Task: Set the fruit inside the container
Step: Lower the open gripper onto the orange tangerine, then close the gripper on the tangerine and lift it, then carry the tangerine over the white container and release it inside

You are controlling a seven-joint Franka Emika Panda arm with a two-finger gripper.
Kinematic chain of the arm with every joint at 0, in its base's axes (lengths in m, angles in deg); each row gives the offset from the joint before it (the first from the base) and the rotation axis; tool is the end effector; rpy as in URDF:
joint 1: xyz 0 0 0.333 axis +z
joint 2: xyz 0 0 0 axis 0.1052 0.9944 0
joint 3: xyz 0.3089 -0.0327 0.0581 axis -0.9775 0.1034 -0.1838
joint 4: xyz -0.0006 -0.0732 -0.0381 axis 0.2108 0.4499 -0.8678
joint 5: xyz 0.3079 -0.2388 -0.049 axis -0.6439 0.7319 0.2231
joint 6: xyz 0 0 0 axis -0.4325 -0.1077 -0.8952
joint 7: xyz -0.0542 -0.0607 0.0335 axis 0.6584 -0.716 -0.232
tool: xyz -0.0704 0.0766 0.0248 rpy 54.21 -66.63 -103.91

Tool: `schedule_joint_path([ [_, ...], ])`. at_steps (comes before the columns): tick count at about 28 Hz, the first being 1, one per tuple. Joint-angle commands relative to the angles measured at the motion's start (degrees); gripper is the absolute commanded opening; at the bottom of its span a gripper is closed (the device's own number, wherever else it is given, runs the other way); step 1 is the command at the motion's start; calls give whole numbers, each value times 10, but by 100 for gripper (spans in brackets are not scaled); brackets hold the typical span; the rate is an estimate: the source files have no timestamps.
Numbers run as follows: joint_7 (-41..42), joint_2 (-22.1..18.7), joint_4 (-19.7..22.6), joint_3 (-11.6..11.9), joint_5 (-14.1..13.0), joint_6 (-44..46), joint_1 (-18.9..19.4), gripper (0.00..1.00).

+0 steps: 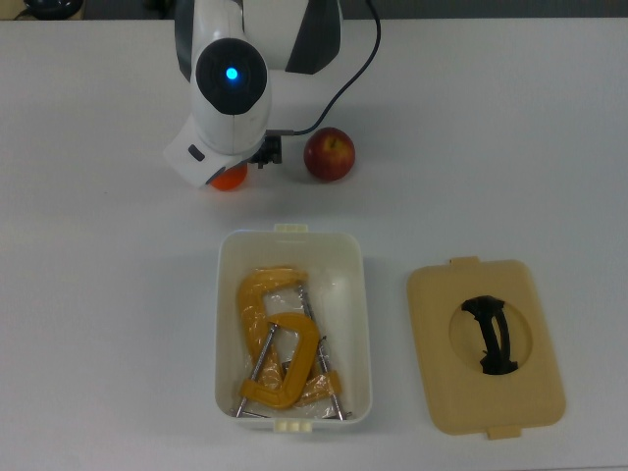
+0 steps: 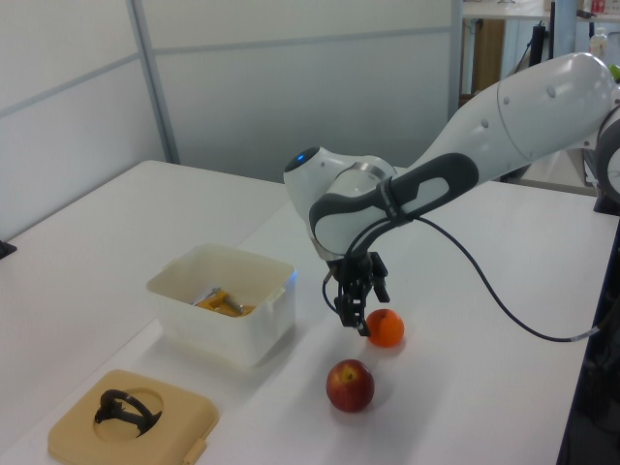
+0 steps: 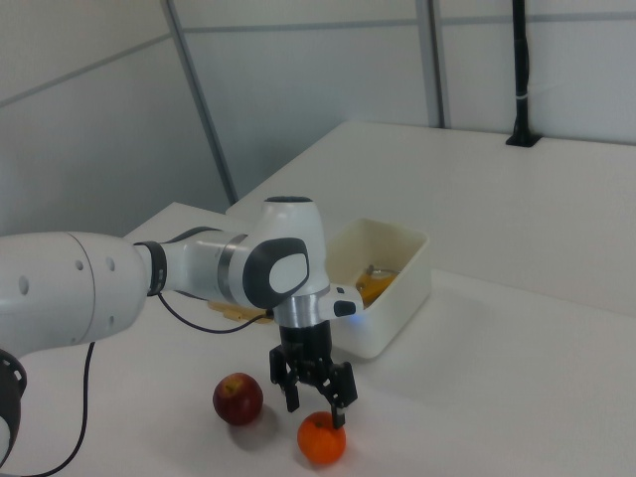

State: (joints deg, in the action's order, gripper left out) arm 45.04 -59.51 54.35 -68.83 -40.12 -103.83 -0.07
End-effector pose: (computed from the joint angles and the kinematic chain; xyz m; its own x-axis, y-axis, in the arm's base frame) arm 0.6055 -0.0112 0.3379 0.9556 0.0192 -0.2942 0.0582 -0.9905 0.1243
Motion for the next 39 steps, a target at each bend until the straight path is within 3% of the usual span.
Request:
schedule_joint_path([
  [1,-15,3,33,2,24,-36,5,100],
  [5,-15,15,34,4,29,-38,3,98],
  [11,-15,-2,27,6,29,-29,0,41],
  [12,-15,-8,27,6,28,-27,1,37],
  [15,-14,-28,18,7,27,-16,0,37],
  [17,-15,-40,-13,7,25,-5,0,36],
  [21,-20,-42,-74,2,25,2,3,36],
  [25,-47,-36,-104,0,29,-25,5,36],
  [31,-98,-25,-110,-8,30,-207,20,37],
  [34,-112,-13,-112,-8,32,-252,22,37],
  [39,-121,12,-111,-8,32,-342,30,48],
])
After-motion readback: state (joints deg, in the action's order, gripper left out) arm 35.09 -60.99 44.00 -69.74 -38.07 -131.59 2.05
